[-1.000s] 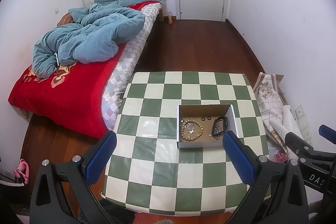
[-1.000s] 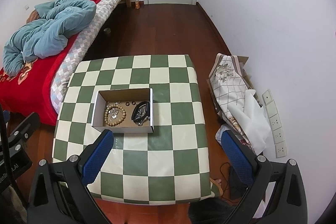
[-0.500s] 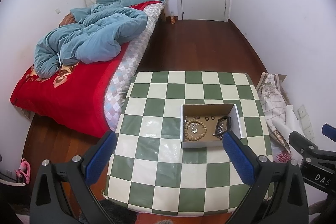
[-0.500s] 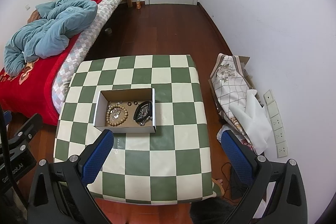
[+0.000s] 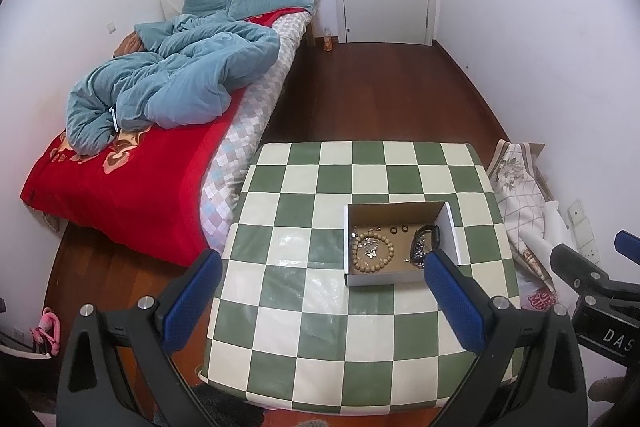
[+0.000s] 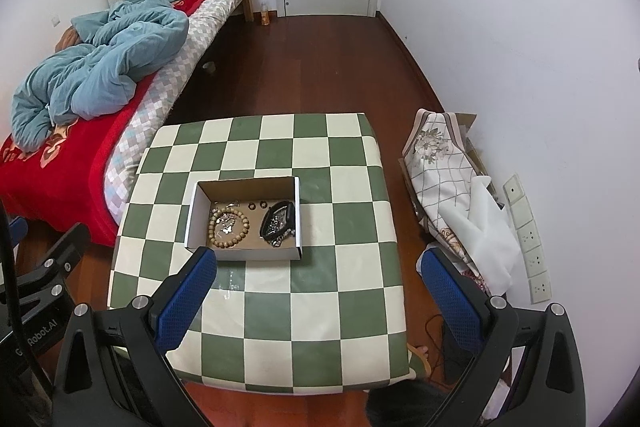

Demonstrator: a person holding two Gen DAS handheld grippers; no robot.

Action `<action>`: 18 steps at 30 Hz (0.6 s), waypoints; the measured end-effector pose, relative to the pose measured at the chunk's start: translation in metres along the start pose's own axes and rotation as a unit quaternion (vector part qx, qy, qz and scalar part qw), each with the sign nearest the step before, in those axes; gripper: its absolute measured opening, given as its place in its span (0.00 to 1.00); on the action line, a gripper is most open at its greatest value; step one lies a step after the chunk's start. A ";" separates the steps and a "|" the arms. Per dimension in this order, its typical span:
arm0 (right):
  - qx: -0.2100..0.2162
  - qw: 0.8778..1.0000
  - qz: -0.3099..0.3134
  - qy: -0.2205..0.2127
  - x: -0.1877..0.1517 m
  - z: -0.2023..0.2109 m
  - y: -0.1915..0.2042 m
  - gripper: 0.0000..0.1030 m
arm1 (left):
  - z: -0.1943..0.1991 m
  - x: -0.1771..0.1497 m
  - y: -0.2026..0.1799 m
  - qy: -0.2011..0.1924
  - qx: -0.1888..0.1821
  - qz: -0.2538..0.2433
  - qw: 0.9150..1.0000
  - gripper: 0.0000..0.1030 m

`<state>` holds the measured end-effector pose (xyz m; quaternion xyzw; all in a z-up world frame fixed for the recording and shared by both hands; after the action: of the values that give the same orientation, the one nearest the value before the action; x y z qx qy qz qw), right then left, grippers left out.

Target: Organize jewelry

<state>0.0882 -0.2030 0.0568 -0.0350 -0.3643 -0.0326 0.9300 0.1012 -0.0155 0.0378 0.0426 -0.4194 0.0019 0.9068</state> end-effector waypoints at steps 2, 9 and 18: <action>0.000 1.000 0.001 0.000 0.001 0.001 -0.001 1.00 | 0.001 0.000 0.000 0.000 0.000 -0.001 1.000 1.00; -0.001 1.000 -0.001 -0.002 0.004 0.002 -0.002 1.00 | 0.002 0.001 0.000 -0.001 -0.002 0.001 1.000 1.00; 0.004 1.000 -0.003 -0.001 0.007 0.005 -0.005 1.00 | 0.005 0.005 -0.001 -0.001 -0.004 -0.002 1.000 1.00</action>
<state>0.0896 -0.2076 0.0648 -0.0304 -0.3653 -0.0344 0.9298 0.1010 -0.0168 0.0450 0.0394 -0.4203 -0.0017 0.9065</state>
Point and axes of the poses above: each gripper's, at about its wrist camera, not at the fingertips, and z roughly against the way its jaws point, y to its left, x to its top, the point moved 2 cm from there along -z, roughly the way its jaws point, and after that the axes turned 11 degrees about -y, right-handed, at the moved point
